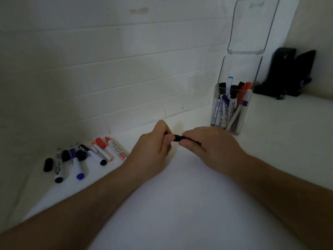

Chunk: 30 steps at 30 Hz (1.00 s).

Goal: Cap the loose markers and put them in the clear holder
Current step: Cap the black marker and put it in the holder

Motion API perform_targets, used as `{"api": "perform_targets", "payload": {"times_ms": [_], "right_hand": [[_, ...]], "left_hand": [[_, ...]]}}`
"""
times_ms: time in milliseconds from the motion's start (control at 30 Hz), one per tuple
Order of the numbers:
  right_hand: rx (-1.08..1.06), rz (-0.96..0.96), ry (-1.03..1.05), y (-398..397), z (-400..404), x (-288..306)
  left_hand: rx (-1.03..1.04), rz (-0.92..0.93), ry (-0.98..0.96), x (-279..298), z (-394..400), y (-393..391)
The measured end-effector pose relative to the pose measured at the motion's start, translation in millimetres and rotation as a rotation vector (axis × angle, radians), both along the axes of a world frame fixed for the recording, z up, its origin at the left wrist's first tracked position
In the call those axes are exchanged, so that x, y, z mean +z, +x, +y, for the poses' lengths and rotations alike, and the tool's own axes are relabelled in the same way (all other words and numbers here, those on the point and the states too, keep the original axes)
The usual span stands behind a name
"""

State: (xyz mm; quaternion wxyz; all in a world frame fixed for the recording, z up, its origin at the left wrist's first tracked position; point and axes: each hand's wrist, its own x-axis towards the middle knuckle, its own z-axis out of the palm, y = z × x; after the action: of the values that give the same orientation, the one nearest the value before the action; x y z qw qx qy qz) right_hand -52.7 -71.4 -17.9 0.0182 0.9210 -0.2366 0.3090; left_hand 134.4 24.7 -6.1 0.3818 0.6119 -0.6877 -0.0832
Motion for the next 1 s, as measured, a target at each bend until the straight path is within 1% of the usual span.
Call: {"api": "perform_targets", "payload": {"times_ms": [100, 200, 233, 300, 367, 400, 467, 500, 533, 567, 633, 733, 833, 900, 1000], "right_hand": [[-0.038, 0.023, -0.077, -4.1, -1.3, 5.5], [-0.02, 0.077, -0.185, -0.9, 2.1, 11.5], [-0.02, 0.088, -0.202, 0.0, 3.7, 13.8], [-0.051, 0.063, -0.138, -0.9, 4.5, 24.5], [-0.073, -0.073, 0.017, -7.1, -1.7, 45.4], [-0.088, -0.181, 0.06, -11.7, -6.3, 60.5], [-0.134, -0.394, 0.078, -24.8, -14.3, 95.1], [-0.157, -0.46, 0.082, -32.3, -17.2, 112.7], [-0.181, -0.495, 0.073, -39.0, -19.5, 128.3], [-0.209, -0.508, 0.054, -45.2, -22.2, 141.3], [-0.301, -0.496, 0.048, -55.2, -35.8, 153.6], [-0.449, -0.376, 0.151, -62.2, -54.2, 145.5], [-0.421, -0.293, 0.246, -64.5, -60.1, 123.2], [-0.446, -0.191, 0.14, -63.1, -63.9, 108.9], [-0.624, -0.058, -0.114, -58.1, -63.7, 99.3]], "left_hand": [[-0.042, 0.021, 0.04, -1.8, -1.3, -0.6], [-0.047, -0.008, 0.039, -5.0, -2.6, -2.0], [-0.043, 0.009, 0.036, -5.4, -3.1, -2.3], [-0.044, 0.084, 0.024, -5.3, -3.6, -1.5], [-0.056, 0.083, 0.006, -6.4, -4.0, 0.1], [-0.071, 0.024, 0.0, -8.2, -4.9, 0.3], [-0.116, -0.187, -0.037, -13.6, -5.9, -0.4], [-0.145, -0.284, -0.06, -16.5, -6.0, -1.5], [-0.167, -0.341, -0.074, -18.8, -6.5, -2.3], [-0.178, -0.362, -0.076, -19.8, -6.5, -3.0], [-0.176, -0.352, -0.062, -19.9, -7.2, -3.2], [-0.175, -0.352, -0.063, -20.1, -7.9, -2.4], [-0.18, -0.369, -0.063, -20.2, -8.9, -3.5], [-0.182, -0.376, -0.066, -20.4, -8.5, -3.8], [-0.185, -0.431, -0.084, -20.5, -7.0, -4.6]]}}
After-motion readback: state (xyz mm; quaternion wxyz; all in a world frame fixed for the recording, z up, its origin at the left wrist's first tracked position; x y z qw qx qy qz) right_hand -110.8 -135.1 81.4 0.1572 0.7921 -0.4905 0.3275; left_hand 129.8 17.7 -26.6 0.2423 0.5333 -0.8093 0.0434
